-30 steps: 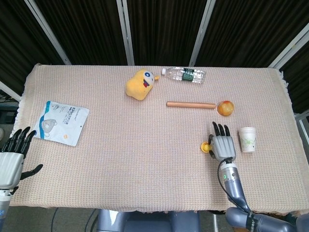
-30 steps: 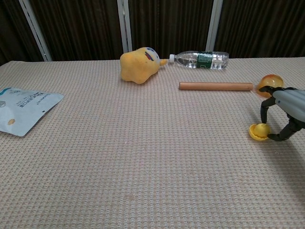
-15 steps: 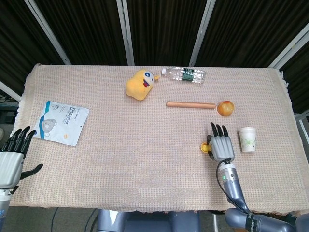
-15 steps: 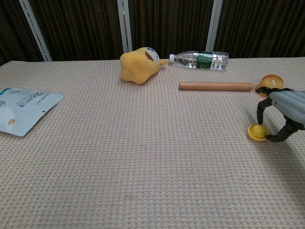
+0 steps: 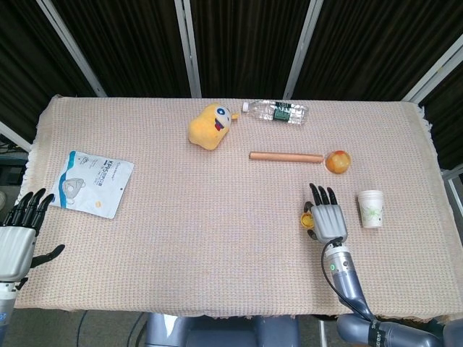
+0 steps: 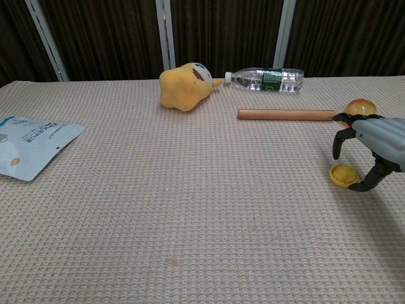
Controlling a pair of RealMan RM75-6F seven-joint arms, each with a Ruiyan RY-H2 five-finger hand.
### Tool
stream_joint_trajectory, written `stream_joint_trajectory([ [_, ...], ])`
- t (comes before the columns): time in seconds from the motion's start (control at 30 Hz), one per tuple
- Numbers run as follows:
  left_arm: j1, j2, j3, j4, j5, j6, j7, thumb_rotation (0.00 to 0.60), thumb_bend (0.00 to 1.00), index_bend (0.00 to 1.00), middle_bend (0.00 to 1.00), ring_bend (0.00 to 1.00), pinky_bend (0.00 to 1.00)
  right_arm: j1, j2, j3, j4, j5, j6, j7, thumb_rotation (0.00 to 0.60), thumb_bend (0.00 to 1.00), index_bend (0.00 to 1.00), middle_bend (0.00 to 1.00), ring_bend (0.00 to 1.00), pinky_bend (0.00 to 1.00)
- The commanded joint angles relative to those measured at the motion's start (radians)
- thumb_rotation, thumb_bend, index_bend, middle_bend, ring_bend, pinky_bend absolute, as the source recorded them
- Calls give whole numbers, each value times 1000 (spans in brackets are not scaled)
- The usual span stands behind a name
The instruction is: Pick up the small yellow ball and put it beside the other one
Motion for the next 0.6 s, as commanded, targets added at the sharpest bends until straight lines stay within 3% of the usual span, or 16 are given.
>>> stream_joint_trajectory([
  [0.03, 0, 0, 0, 2, 1, 0, 0, 600, 0, 0, 0, 0, 182, -3, 33, -7, -28, -24, 12, -9, 600, 0, 349, 0, 0, 0],
  [0.3, 0, 7, 12, 8, 17, -3, 5, 600, 0, 0, 0, 0, 182, -37, 246, -38, -257, -102, 52, -33, 600, 0, 107, 0, 0, 0],
  [0.6, 0, 11, 16, 23, 20, -5, -2, 600, 0, 0, 0, 0, 182, -163, 526, -132, -496, -265, 190, 35, 600, 0, 60, 0, 0, 0],
])
